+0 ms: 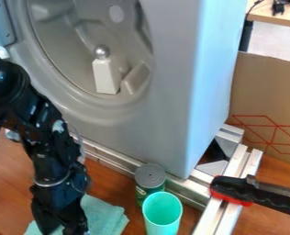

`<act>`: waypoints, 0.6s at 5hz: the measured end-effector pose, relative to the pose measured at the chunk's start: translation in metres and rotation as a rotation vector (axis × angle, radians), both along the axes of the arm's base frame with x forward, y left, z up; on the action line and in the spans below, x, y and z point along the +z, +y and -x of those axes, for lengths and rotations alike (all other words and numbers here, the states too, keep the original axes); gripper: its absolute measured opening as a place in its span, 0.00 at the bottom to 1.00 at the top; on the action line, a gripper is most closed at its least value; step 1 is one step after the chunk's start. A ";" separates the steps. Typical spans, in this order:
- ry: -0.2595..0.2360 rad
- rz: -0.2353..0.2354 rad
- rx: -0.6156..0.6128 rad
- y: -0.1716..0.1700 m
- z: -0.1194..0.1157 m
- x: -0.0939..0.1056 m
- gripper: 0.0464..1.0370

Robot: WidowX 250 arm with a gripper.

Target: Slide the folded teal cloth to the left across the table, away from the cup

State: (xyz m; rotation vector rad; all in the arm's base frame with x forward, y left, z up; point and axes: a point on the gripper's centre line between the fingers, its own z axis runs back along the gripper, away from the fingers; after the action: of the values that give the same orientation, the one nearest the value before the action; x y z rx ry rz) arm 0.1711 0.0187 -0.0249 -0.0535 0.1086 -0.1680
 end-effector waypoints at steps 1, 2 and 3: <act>0.030 -0.064 0.003 0.011 0.000 -0.007 0.96; 0.048 -0.151 0.007 0.038 -0.007 -0.010 0.96; 0.033 -0.259 0.046 0.076 -0.016 -0.007 0.96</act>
State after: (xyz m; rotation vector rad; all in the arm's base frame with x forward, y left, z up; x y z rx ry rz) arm 0.1874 0.0947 -0.0316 0.1990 0.1607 -0.1065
